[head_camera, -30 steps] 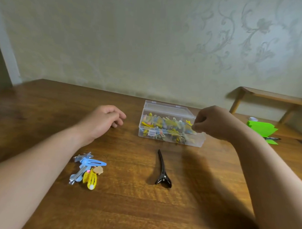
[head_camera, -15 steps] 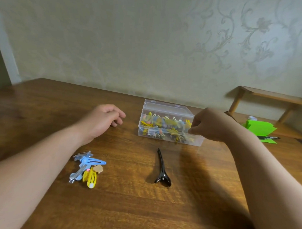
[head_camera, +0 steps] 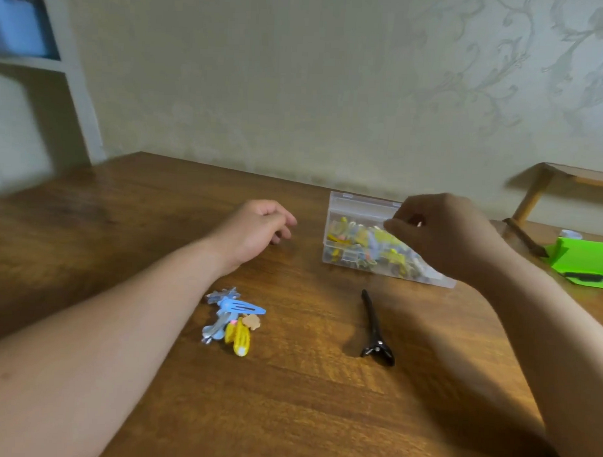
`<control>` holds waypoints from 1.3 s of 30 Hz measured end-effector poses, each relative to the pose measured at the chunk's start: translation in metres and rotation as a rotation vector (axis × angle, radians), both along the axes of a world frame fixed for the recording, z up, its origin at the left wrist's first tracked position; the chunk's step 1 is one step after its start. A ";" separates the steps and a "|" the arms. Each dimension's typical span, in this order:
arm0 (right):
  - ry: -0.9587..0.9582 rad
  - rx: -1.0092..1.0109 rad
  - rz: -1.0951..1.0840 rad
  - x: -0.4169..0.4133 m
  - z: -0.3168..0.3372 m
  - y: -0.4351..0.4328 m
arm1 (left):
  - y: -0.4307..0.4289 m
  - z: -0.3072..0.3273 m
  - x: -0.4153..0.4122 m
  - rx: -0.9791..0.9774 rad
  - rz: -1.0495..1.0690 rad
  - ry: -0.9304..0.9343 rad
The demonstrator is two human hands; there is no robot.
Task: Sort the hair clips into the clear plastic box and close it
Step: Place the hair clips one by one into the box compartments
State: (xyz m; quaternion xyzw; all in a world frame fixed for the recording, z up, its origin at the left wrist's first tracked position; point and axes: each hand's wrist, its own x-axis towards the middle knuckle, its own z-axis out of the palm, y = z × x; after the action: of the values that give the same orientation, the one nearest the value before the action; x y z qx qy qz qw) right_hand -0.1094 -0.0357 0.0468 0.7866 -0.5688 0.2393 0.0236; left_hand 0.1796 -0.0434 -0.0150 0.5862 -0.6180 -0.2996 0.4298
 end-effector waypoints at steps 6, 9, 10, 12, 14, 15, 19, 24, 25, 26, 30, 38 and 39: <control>-0.039 0.160 0.344 0.071 -0.021 0.040 | -0.005 -0.002 0.000 0.010 -0.018 0.049; -0.002 0.277 0.474 0.097 -0.033 0.055 | -0.006 -0.001 -0.001 0.039 0.000 0.053; 0.014 0.294 0.503 0.103 -0.036 0.058 | -0.006 0.000 -0.003 0.041 0.008 0.051; 0.035 0.292 0.539 0.114 -0.041 0.061 | -0.005 0.001 -0.004 0.038 0.005 0.041; 0.037 0.279 0.550 0.119 -0.044 0.062 | -0.004 0.001 -0.003 0.030 -0.003 0.033; 0.036 0.280 0.554 0.121 -0.045 0.063 | -0.005 0.000 -0.002 0.026 -0.004 0.027; 0.045 0.301 0.554 0.120 -0.046 0.063 | -0.006 0.000 0.000 0.007 -0.009 -0.007; 0.048 0.313 0.534 0.120 -0.046 0.064 | -0.007 0.000 0.000 0.006 -0.011 -0.041; 0.046 0.318 0.536 0.120 -0.046 0.065 | -0.008 -0.001 0.001 0.006 -0.010 -0.046; 0.049 0.321 0.542 0.120 -0.045 0.064 | -0.008 -0.001 0.001 0.005 -0.012 -0.053; 0.055 0.325 0.548 0.120 -0.046 0.063 | -0.009 -0.002 0.001 -0.001 -0.009 -0.041; 0.032 0.256 0.589 0.127 -0.053 0.062 | -0.008 0.001 0.000 0.013 -0.015 -0.072; 0.023 0.258 0.600 0.128 -0.053 0.062 | -0.007 0.001 0.001 0.014 -0.018 -0.071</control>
State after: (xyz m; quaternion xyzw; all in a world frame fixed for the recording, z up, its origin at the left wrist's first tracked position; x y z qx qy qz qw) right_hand 0.0185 0.0259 -0.0061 0.9182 -0.3371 0.1529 -0.1413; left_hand 0.1804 -0.0509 -0.0139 0.5940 -0.6357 -0.2869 0.4009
